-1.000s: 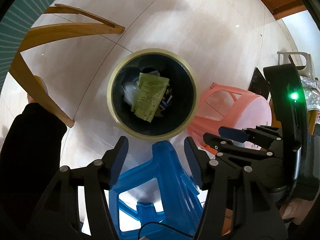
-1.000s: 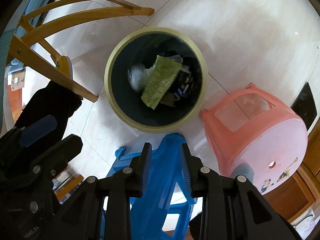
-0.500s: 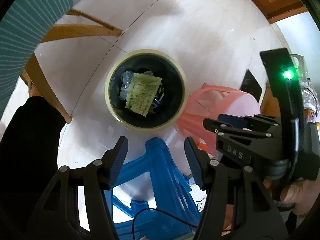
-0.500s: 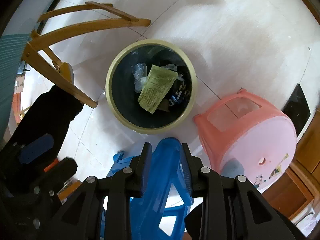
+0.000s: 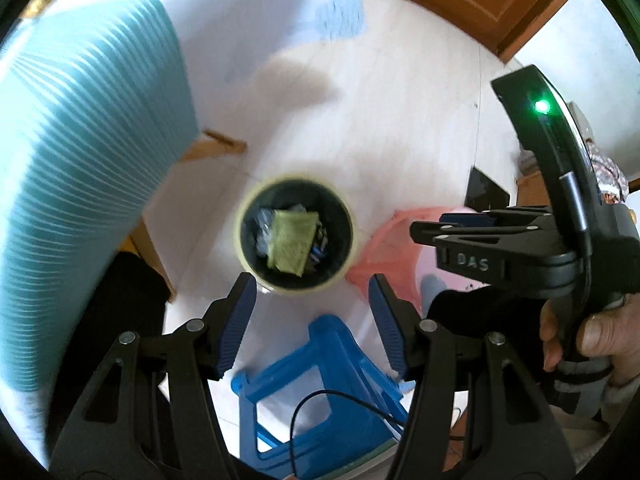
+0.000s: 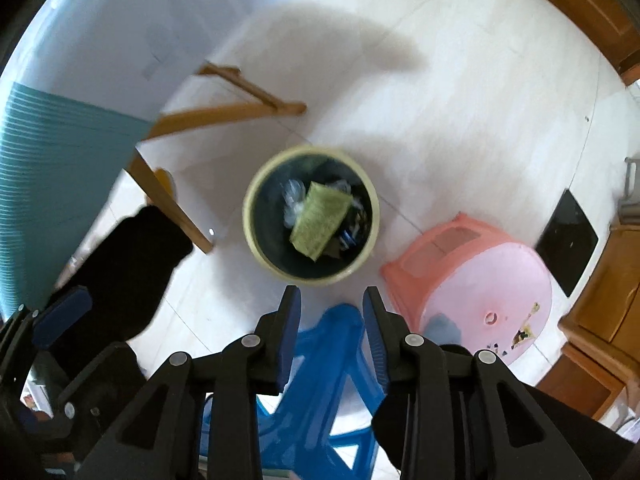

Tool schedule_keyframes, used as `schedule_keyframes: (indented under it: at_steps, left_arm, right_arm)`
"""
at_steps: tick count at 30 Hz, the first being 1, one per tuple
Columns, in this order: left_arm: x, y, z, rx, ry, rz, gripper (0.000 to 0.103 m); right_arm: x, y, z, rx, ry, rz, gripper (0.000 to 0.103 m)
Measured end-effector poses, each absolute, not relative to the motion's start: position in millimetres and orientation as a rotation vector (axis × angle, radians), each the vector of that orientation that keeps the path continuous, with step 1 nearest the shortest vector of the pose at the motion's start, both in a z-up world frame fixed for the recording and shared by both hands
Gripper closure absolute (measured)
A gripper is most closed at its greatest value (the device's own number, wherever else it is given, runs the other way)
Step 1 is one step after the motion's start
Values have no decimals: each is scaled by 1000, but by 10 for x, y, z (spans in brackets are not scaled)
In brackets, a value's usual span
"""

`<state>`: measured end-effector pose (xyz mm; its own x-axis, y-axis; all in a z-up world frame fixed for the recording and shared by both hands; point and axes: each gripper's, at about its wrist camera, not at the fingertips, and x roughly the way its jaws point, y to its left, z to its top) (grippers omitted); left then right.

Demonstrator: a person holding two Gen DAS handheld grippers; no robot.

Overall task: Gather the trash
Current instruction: 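Swing both tools back toward the table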

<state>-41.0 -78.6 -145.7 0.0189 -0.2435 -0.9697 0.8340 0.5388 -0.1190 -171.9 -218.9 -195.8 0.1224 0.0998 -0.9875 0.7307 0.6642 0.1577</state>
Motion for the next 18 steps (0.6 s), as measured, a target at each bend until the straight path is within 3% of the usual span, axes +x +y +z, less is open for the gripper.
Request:
schedule_keyframes:
  at_steps: [18]
  left_arm:
    - [254,-143,-93,471,1077,-879,48]
  right_arm:
    - [-866,-1959,-209,591,1163,-422,70]
